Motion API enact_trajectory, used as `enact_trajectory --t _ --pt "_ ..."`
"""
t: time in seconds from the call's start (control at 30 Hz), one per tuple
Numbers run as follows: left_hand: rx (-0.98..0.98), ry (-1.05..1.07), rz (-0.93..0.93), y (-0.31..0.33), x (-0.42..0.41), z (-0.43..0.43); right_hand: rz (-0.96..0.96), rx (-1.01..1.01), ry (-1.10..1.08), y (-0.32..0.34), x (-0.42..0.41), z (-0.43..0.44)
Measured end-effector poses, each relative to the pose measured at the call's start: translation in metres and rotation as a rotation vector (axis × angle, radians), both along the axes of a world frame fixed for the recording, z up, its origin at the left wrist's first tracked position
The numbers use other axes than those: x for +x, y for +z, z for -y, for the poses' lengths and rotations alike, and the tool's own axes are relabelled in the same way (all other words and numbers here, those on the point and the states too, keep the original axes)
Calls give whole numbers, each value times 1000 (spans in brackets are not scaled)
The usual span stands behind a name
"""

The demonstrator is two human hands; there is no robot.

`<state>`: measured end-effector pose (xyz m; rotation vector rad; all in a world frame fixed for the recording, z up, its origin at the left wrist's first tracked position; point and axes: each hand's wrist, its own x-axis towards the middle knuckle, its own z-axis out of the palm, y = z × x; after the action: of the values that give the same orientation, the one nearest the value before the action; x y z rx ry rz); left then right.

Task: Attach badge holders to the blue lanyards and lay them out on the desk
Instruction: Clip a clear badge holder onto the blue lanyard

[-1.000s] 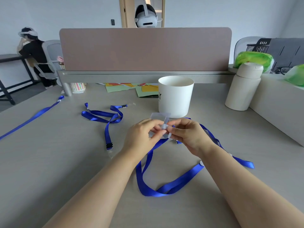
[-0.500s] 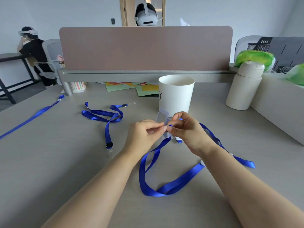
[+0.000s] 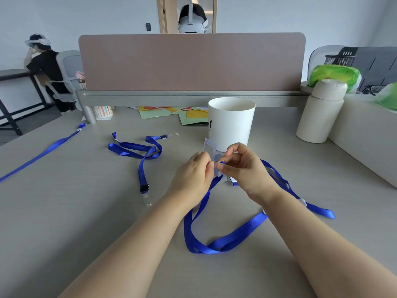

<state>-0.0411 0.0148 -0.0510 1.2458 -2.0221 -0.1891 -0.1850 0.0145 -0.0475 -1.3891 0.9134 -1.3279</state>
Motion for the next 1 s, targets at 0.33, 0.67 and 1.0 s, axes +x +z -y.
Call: enact_trajectory --t 0.33,0.67,1.0 --pt "-23 -53 -91 -2 -1 -1 20 -21 16 8 4 -6" --pt "-56 125 253 9 1 -3 -77 -30 -44 6 4 -6" --pt "20 21 105 -1 9 4 -130 -7 -48 9 -1 -6"
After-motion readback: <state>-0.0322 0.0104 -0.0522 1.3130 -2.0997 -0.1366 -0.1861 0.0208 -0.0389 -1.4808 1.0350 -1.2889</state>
